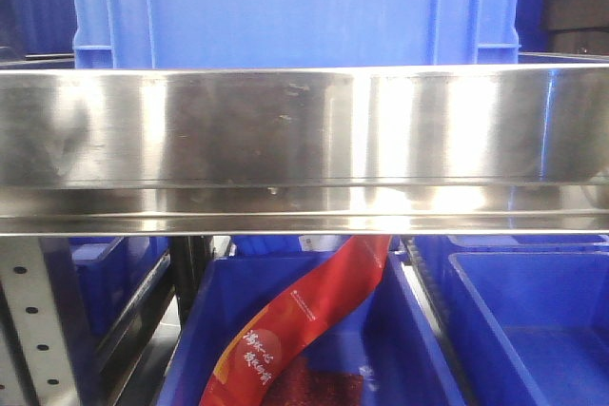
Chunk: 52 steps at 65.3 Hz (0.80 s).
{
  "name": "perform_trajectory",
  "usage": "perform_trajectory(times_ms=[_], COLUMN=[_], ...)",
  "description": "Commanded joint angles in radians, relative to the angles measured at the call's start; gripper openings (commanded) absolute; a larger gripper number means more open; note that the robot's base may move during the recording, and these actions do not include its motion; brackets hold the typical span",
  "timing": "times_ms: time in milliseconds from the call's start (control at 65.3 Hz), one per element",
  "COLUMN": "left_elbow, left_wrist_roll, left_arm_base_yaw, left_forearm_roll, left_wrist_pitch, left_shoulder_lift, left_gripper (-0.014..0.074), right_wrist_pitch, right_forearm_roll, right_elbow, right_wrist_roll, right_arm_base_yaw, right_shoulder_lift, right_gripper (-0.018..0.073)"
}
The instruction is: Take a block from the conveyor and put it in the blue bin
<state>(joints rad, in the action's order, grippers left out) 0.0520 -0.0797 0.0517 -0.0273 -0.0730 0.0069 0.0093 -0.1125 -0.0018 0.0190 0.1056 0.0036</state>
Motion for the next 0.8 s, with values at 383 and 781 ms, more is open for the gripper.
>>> perform_trajectory(times_ms=[383,781], left_elbow=[-0.052,-0.052], left_wrist_roll=[-0.011,0.013], left_arm_base_yaw=[-0.029,-0.029], left_forearm_roll=[-0.012,0.015], left_wrist_pitch=[0.089,0.1], left_shoulder_lift=[-0.007,-0.007], left_gripper=[-0.0111,-0.0111], right_wrist_pitch=[-0.017,-0.017], right_forearm_roll=[0.009,0.009], right_elbow=[0.002,0.002], right_wrist_roll=[-0.001,-0.001], right_arm_base_yaw=[-0.007,-0.007], right_shoulder_lift=[-0.004,-0.004], right_gripper=[-0.016,-0.016])
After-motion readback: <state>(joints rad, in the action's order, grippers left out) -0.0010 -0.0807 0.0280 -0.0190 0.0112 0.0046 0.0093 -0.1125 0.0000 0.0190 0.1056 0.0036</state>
